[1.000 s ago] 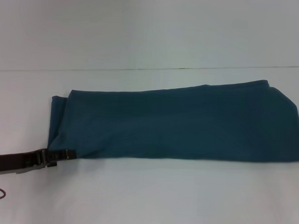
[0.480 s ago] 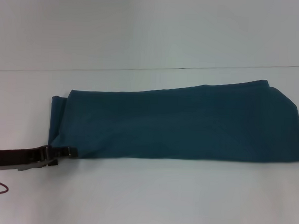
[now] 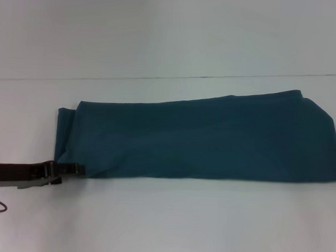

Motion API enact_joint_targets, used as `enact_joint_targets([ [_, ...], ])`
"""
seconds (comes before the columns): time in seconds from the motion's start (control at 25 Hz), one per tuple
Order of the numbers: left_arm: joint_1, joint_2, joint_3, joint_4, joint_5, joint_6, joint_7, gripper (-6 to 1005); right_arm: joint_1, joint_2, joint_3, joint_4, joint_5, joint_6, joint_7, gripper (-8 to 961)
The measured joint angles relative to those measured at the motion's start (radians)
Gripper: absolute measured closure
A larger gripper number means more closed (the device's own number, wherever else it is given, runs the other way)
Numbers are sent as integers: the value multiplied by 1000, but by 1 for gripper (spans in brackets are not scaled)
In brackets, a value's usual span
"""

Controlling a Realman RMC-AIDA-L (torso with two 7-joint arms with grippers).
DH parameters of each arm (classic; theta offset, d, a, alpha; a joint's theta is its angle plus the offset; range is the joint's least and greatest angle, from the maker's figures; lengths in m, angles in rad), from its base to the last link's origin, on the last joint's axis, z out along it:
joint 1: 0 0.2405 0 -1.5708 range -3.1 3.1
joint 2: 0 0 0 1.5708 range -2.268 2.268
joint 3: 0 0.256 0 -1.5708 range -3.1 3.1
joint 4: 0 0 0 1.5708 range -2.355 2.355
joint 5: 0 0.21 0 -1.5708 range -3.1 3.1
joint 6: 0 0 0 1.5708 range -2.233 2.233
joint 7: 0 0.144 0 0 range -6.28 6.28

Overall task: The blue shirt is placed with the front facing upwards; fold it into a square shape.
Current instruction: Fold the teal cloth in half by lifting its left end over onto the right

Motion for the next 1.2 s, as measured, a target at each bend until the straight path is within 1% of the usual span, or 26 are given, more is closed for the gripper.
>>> enact_joint_targets([
  [0.2, -16, 1, 1, -3, 19, -12, -9, 206, -3, 0, 1, 0, 0, -1, 0, 933],
  [0.56, -20, 1, 10, -11, 29, -47, -19, 205, -3, 1, 1, -1, -1, -2, 0, 933],
  [0.8, -24, 3, 11, -11, 47, -45, -33, 205, -3, -6, 1, 4, 0, -1, 0, 933],
  [1.2, -48, 6, 25, -20, 48, -59, -36, 206, -3, -7, 1, 5, 0, 3, 0, 934],
])
